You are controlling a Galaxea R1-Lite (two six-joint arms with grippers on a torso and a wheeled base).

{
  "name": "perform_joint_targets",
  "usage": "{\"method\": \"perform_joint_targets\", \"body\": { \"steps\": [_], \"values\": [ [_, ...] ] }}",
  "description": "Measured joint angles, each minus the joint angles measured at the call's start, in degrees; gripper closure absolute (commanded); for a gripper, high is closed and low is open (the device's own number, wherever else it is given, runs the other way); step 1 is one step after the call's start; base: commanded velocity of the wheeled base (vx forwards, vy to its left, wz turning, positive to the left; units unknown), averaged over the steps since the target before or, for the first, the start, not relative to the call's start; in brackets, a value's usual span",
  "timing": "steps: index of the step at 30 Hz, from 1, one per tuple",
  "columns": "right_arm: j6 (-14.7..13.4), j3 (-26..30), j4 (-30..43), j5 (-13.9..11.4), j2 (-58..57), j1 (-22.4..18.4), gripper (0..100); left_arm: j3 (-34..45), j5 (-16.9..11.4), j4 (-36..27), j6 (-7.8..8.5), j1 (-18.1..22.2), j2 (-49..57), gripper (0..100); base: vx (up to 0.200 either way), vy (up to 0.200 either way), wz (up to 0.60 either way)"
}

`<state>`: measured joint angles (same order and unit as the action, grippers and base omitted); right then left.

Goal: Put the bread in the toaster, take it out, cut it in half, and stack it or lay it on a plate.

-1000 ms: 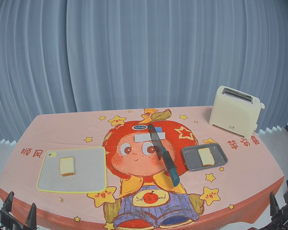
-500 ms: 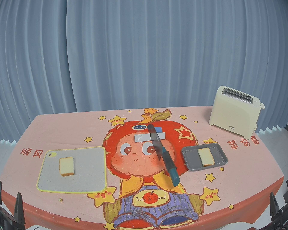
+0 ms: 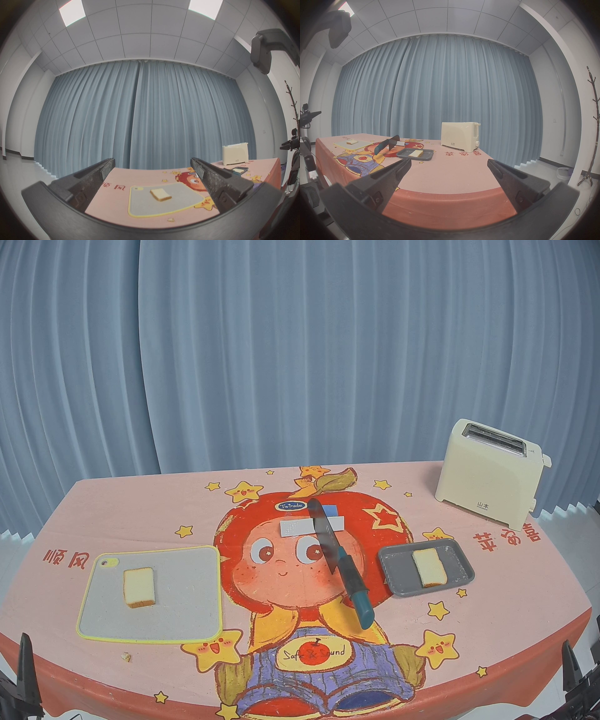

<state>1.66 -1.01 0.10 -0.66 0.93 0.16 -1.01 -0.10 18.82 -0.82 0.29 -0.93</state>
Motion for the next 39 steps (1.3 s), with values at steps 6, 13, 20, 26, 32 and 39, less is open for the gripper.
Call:
{"method": "perform_joint_targets", "body": {
  "steps": [6,13,20,26,32,39],
  "values": [
    [0.0,0.0,0.0,0.0,0.0,0.0,0,0.0,-0.1,5.8,0.04,0.0,-0.7,0,0.000,0.000,0.00],
    [0.0,0.0,0.0,0.0,0.0,0.0,0,0.0,-0.3,12.4,0.11,-0.1,-8.1,0,0.000,0.000,0.00],
    [0.0,0.0,0.0,0.0,0.0,0.0,0,0.0,-0.9,9.8,0.79,-0.8,-16.5,0,0.000,0.000,0.00],
    [0.0,0.0,0.0,0.0,0.0,0.0,0,-2.6,-1.6,0.7,0.91,-2.3,-20.9,0,0.000,0.000,0.00],
    [0.0,0.0,0.0,0.0,0.0,0.0,0,-8.4,-2.1,-9.6,1.06,-3.3,-24.9,0,0.000,0.000,0.00],
    [0.0,0.0,0.0,0.0,0.0,0.0,0,-14.9,-1.9,-12.0,0.87,-3.6,-32.1,0,0.000,0.000,0.00]
  ]
}}
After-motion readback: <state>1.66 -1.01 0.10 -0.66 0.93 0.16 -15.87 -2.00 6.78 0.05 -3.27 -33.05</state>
